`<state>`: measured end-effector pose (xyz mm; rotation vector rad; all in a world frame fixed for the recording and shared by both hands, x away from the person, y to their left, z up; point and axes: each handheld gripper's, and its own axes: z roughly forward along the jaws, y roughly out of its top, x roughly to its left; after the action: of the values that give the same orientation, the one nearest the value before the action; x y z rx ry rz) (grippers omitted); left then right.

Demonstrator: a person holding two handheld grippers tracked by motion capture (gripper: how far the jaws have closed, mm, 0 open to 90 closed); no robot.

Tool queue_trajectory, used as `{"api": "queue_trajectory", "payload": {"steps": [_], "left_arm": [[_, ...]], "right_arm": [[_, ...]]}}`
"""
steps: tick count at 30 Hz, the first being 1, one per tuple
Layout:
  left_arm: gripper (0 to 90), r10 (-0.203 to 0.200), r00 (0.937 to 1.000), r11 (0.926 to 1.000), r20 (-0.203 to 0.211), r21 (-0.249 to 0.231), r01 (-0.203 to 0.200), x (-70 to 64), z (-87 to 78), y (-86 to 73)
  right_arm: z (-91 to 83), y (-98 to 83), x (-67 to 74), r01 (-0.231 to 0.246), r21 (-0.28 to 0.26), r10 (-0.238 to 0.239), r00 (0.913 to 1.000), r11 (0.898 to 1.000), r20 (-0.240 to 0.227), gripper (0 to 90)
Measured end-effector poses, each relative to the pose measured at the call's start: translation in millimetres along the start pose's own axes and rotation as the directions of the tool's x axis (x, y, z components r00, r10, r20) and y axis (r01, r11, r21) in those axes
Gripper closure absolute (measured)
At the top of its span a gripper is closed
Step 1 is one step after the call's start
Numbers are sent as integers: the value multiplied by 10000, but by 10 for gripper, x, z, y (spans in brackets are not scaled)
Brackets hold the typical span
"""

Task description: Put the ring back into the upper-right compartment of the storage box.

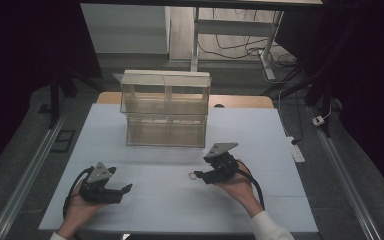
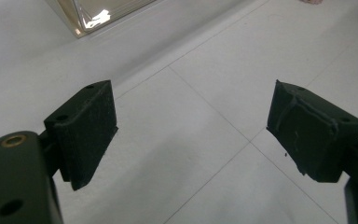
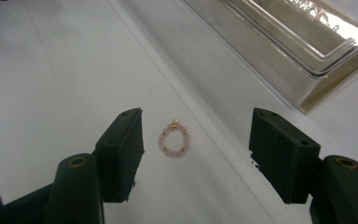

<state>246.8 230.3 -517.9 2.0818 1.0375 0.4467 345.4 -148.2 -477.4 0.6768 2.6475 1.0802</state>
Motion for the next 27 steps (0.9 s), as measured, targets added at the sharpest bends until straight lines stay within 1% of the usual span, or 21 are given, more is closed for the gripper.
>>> {"api": "queue_trajectory", "payload": {"steps": [4, 5, 10, 13, 26, 27], "left_arm": [[157, 2, 10000, 10000, -3, 3, -2, 1, 0, 2], [157, 4, 10000, 10000, -3, 8, -4, 1, 1, 2], [157, 29, 10000, 10000, -5, 47, -29, -2, 7, 3], [157, 37, 10000, 10000, 0, 76, -37, -4, 11, 4], [157, 65, 10000, 9999, 11, 127, -65, -8, 15, 4], [157, 69, 10000, 9999, 11, 130, -69, -8, 15, 4]], "right_arm": [[89, 6, -6, 51, 240, -52, 10000, 9997, 26, 370], [89, 6, -6, 51, 240, -52, 10000, 9997, 26, 373], [195, 21, -9, 91, 441, -92, 10000, 9990, 21, 398], [241, 26, -14, 21, 596, -20, 10000, 9982, -11, 415], [373, 30, -27, -128, 1062, 114, 9998, 9943, 137, 483], [401, 28, -35, -37, 1145, 22, 9999, 9934, 136, 499]]}}
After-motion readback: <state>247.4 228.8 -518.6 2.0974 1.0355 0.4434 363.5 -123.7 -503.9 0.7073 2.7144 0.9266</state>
